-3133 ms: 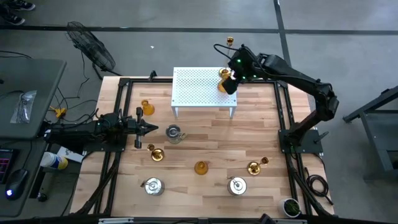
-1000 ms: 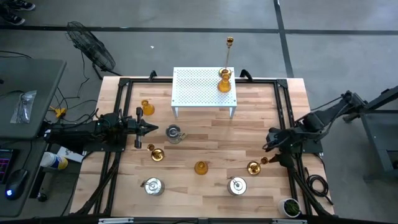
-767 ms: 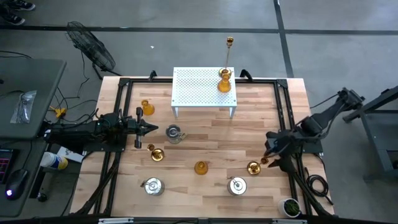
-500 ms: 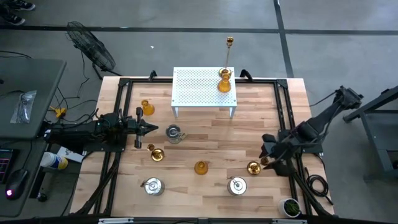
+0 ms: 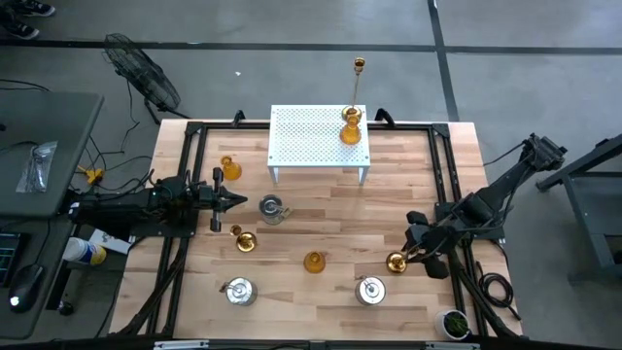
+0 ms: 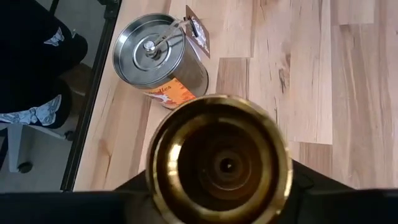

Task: Pick & Place candle stick holders
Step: Put the right gold candle holder on the shelf aligned with the other gold candle holder

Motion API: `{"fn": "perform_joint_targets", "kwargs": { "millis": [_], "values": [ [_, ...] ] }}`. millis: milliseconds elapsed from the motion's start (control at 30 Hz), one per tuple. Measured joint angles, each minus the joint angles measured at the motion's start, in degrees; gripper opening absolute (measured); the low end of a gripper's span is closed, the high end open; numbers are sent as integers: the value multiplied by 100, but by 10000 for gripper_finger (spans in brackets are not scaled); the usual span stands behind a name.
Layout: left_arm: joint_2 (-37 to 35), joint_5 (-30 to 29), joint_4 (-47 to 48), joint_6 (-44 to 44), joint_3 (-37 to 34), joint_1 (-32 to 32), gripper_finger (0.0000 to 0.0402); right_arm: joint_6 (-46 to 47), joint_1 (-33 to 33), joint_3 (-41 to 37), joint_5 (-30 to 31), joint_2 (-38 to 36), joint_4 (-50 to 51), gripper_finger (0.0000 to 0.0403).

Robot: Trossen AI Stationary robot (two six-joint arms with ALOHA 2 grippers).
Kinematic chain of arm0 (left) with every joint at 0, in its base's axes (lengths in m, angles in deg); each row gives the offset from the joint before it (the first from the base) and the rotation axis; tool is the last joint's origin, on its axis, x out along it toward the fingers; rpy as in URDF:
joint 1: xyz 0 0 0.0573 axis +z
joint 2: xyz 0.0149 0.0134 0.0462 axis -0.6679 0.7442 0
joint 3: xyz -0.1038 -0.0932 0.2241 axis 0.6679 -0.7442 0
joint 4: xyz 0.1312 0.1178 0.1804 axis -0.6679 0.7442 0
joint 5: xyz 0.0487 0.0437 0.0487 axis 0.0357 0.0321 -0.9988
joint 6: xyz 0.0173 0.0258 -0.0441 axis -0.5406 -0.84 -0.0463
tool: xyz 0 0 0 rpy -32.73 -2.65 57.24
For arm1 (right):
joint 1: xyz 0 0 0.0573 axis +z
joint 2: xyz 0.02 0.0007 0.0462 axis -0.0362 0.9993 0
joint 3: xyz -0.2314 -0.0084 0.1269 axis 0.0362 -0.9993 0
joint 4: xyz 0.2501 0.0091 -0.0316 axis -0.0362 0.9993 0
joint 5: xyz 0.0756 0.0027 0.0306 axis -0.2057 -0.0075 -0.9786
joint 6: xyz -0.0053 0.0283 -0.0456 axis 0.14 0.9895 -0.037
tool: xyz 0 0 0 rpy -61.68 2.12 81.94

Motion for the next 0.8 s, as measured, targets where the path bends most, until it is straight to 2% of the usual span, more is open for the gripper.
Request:
{"fn": "perform_joint_targets", "kwargs": {
  "millis": [267, 800],
  "values": [
    [-1, -2, 0, 2, 0, -2, 0, -20, 0, 0, 189, 0, -185, 81],
    [-1, -2, 0, 0, 0, -2, 0, -20, 0, 2, 465, -2, -456, 5]
  ]
}}
